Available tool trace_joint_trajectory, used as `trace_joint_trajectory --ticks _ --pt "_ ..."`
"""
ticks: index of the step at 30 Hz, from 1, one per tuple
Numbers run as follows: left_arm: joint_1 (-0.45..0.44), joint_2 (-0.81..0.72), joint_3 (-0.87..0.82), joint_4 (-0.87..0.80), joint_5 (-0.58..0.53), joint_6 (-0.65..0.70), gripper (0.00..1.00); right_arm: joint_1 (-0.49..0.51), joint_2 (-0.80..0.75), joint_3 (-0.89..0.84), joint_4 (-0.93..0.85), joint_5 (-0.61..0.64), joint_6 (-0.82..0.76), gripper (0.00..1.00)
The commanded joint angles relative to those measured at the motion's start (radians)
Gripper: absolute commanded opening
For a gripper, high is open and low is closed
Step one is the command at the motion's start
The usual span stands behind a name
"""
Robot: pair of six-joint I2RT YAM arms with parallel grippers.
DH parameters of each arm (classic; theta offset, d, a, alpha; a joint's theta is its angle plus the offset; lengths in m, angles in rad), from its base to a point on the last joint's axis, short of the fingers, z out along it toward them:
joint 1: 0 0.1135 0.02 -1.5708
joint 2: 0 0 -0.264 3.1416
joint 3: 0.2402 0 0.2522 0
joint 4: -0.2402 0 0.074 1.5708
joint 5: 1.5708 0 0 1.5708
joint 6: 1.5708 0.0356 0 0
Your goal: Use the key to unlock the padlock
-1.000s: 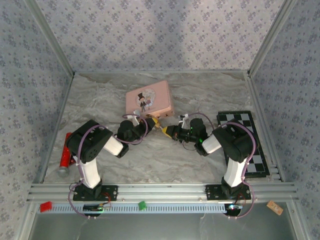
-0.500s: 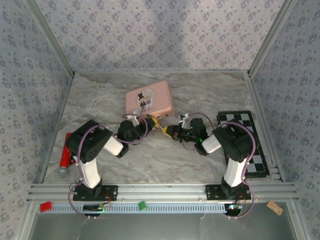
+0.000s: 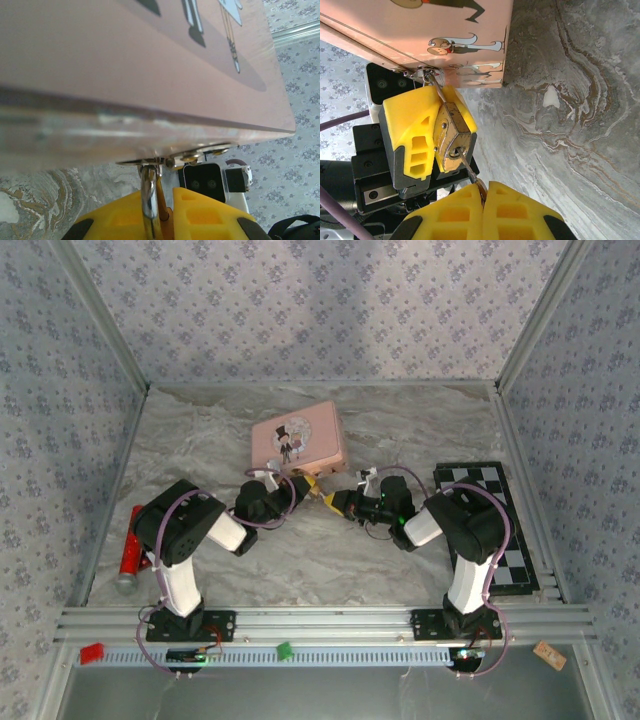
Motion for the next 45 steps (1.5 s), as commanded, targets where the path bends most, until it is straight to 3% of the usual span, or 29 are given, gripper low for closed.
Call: trace_joint_trajectory --ticks 1,17,45 --pt "-0.043 0.033 -0.025 -0.129 0.107 -0.154 0.12 -0.002 0.011 0.025 0.048 0.002 0.015 0.0" --pt "-0.041 0.082 -0.033 -0.073 0.104 -0.162 0.12 0.0 -0.03 0.022 0.008 0.015 0.044 0.0" --pt "-0.059 0.011 -0.016 -0.169 0.102 -0.122 0.11 -0.02 -0.083 0.053 -0.08 -0.011 0.02 0.0"
